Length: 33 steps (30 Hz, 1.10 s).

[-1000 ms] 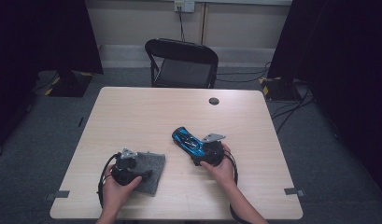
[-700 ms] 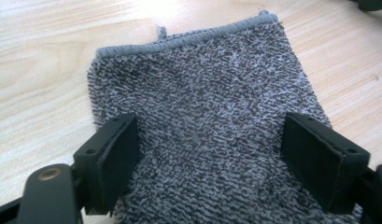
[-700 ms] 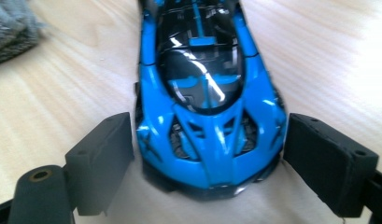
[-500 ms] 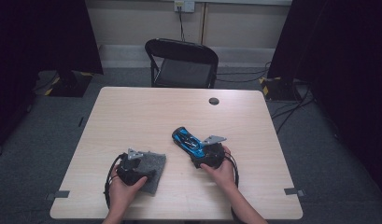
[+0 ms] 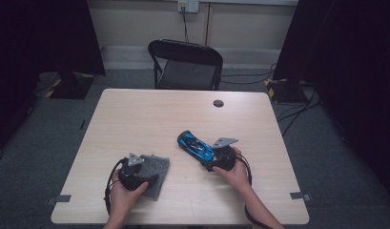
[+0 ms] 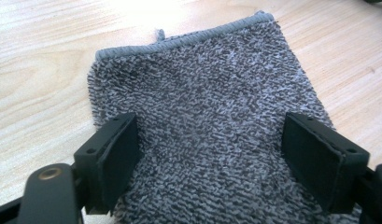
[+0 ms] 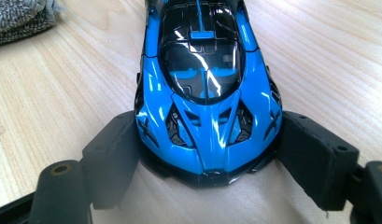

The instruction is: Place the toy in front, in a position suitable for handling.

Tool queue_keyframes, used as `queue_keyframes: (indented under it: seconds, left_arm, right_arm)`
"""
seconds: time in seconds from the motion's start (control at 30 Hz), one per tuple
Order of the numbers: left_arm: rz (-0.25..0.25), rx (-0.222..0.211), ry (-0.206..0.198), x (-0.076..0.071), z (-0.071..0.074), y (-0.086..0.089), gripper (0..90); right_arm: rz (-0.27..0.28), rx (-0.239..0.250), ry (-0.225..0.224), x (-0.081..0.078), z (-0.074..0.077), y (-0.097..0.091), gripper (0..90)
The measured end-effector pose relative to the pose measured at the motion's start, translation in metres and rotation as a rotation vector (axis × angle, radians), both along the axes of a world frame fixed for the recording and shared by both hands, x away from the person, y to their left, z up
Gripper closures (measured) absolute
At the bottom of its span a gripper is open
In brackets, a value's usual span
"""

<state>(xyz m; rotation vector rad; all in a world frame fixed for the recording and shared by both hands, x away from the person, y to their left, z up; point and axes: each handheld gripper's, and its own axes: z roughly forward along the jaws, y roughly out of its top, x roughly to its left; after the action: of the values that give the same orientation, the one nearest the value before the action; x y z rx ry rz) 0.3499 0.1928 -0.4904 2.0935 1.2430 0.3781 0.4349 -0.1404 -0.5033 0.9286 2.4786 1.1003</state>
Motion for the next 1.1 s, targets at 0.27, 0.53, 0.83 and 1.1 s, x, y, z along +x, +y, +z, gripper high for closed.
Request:
queue_keyframes:
  seconds: [0.27, 0.53, 0.83, 1.1]
  left_arm:
    - [0.041, 0.053, 0.006, 0.0, 0.001, -0.009, 18.5]
    - [0.009, 0.055, 0.036, 0.0, 0.007, -0.011, 41.5]
    - [-0.036, -0.113, 0.106, 0.006, 0.006, 0.002, 70.1]
    - [-0.116, -0.133, 0.079, 0.013, 0.026, -0.012, 75.1]
  right_arm:
    - [-0.018, -0.002, -0.002, -0.002, 0.0, 0.001, 22.8]
    - [-0.021, -0.002, -0.003, -0.002, 0.0, 0.001, 22.8]
    - [-0.027, -0.001, -0.002, -0.003, 0.0, 0.001, 22.8]
    - [-0.031, -0.002, -0.001, -0.003, 0.0, 0.001, 22.8]
